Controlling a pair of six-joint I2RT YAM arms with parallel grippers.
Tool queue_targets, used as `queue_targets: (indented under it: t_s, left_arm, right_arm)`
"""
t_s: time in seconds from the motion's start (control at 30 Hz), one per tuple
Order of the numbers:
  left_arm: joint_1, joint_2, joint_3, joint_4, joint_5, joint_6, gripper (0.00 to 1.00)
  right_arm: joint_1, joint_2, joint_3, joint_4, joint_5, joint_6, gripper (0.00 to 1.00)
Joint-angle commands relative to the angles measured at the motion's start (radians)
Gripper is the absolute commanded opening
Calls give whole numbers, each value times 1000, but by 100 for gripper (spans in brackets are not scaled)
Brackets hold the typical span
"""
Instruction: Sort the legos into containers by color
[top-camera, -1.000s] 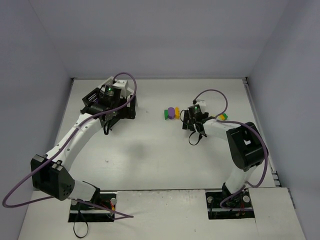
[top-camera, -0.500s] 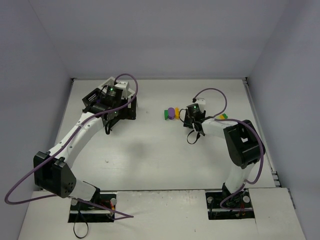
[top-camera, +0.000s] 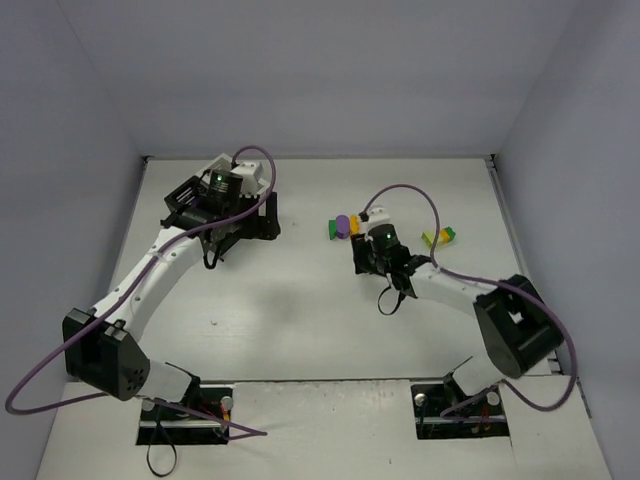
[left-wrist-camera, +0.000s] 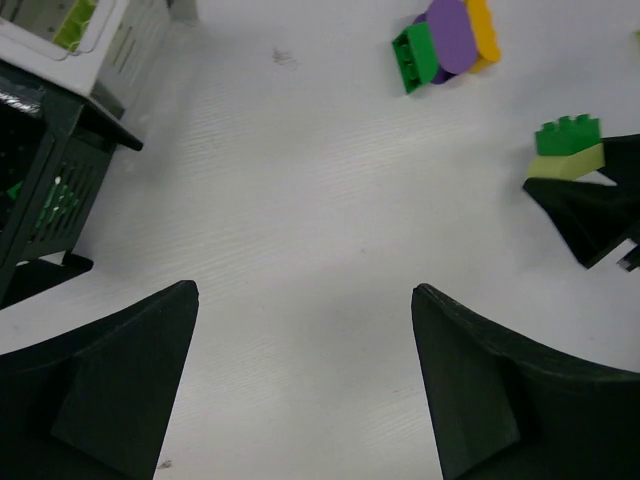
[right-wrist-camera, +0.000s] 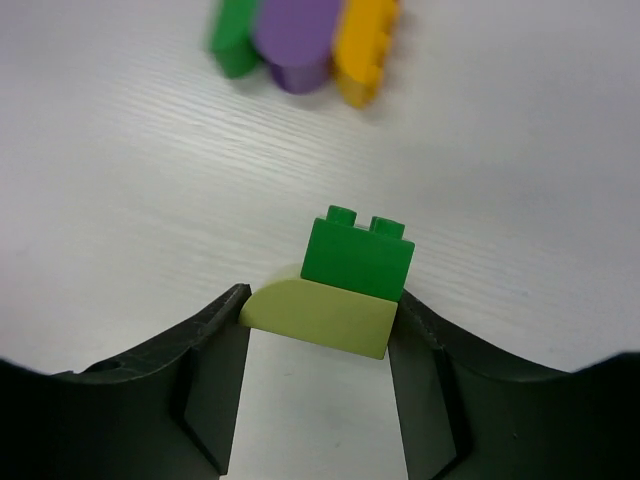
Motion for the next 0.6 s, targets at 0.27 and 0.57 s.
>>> queue_targets:
  t_s: [0.27,0.57]
  left_arm:
    - [0,-95,-9,197,525,-52,81]
    - [-33,-40,-21,244,651,-97,81]
  right_arm:
    - [229,-432,-177,333,-294,-381,0]
    - [288,-424,-146,345,-368,-453,2]
